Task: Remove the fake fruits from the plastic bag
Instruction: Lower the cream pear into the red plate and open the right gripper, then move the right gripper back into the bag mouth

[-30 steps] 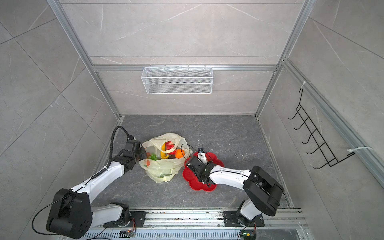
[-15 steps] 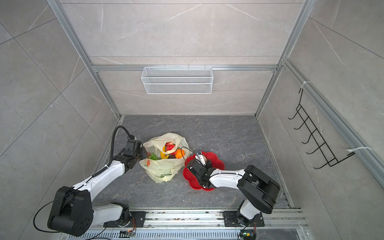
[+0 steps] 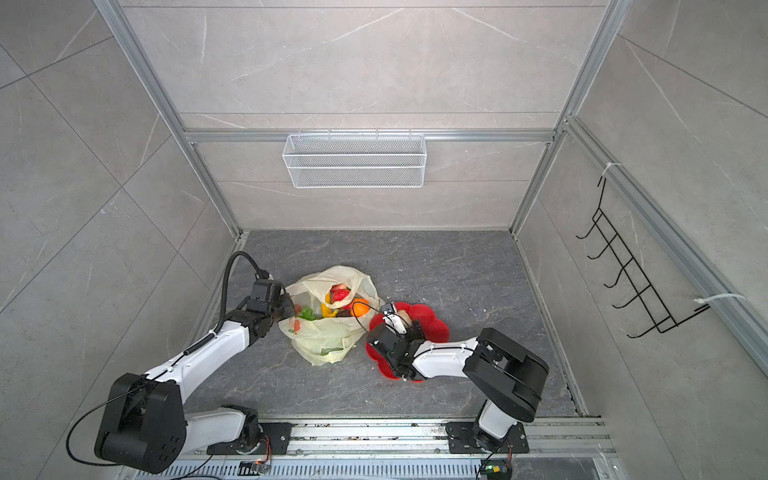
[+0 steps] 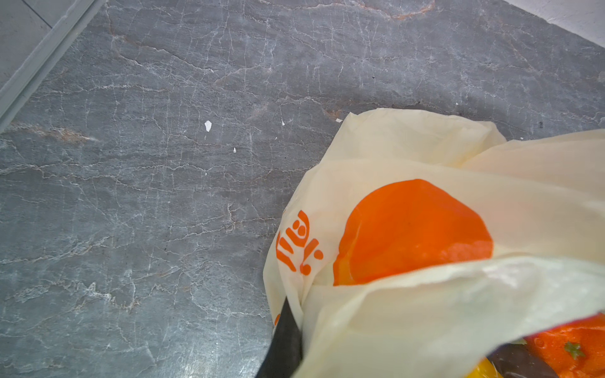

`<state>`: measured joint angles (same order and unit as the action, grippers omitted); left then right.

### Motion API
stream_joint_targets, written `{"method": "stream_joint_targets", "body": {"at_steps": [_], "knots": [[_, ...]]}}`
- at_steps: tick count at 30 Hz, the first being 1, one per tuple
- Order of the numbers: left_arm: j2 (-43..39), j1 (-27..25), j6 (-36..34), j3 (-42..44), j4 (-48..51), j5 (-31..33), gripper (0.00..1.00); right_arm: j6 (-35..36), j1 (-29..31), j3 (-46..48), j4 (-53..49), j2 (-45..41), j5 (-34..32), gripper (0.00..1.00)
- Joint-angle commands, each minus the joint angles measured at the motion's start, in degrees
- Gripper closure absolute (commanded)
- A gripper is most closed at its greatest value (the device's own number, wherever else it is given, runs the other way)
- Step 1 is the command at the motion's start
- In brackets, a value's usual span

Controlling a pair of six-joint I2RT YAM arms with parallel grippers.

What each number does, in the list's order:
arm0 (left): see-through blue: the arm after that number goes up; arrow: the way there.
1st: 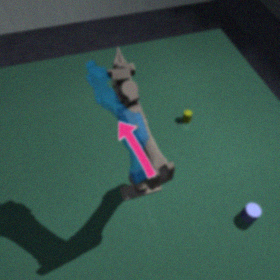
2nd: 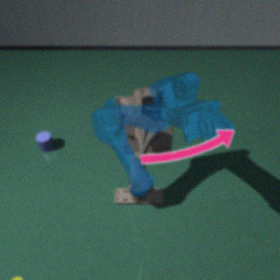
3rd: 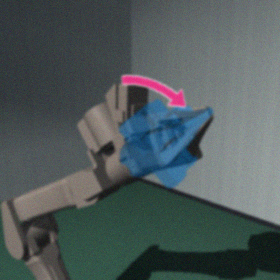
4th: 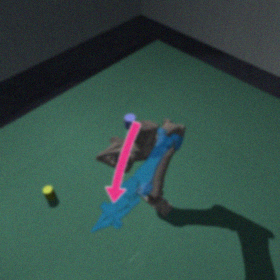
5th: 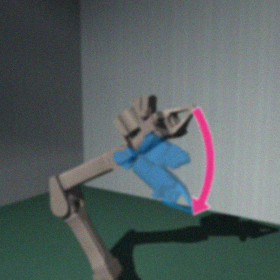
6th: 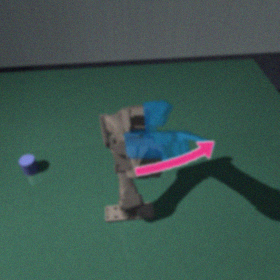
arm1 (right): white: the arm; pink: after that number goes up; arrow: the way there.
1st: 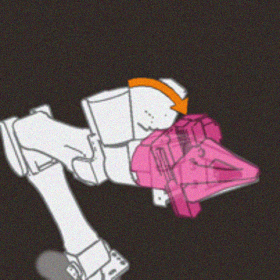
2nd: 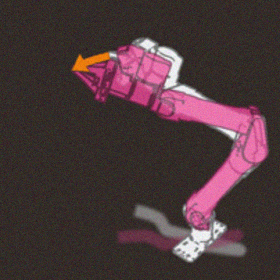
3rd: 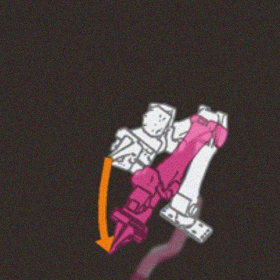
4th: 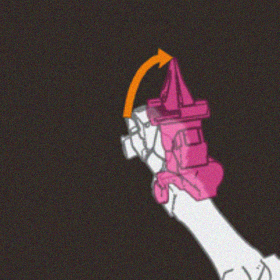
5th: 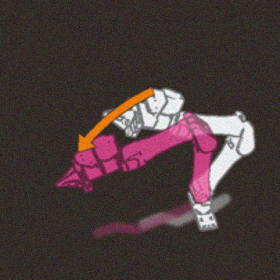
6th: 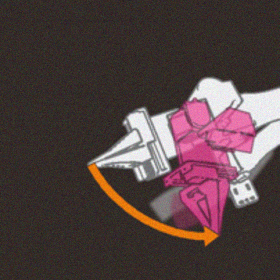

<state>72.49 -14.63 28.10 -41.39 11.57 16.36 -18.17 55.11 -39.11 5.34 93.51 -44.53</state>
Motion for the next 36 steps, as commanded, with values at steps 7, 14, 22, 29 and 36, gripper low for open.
{"method": "stream_joint_targets", "body": {"at_steps": [7,14,22,29,36], "knots": [[-1.05,-0.03,0.30,-1.60,-0.13,-1.02,1.00,-2.14,0.35,-2.52,-5.36,-9.08,4.44,0.05],[0.32,-0.03,-0.02,-1.92,-0.31,-1.69,1.00,-4.46,0.27,-10.96,-15.57,-19.08,11.59,0.08],[0.31,0.03,-0.06,-1.86,-0.72,-3.01,1.00,-11.27,0.37,-21.62,-18.09,-12.80,26.08,0.17],[1.82,-0.04,0.07,-2.82,-0.27,-6.15,1.00,-14.41,1.44,-33.66,-19.71,1.11,35.22,0.26],[3.86,-0.46,-1.78,-4.39,0.23,-11.05,0.84,-18.11,1.35,-42.01,-27.28,11.33,33.61,0.30]]}}
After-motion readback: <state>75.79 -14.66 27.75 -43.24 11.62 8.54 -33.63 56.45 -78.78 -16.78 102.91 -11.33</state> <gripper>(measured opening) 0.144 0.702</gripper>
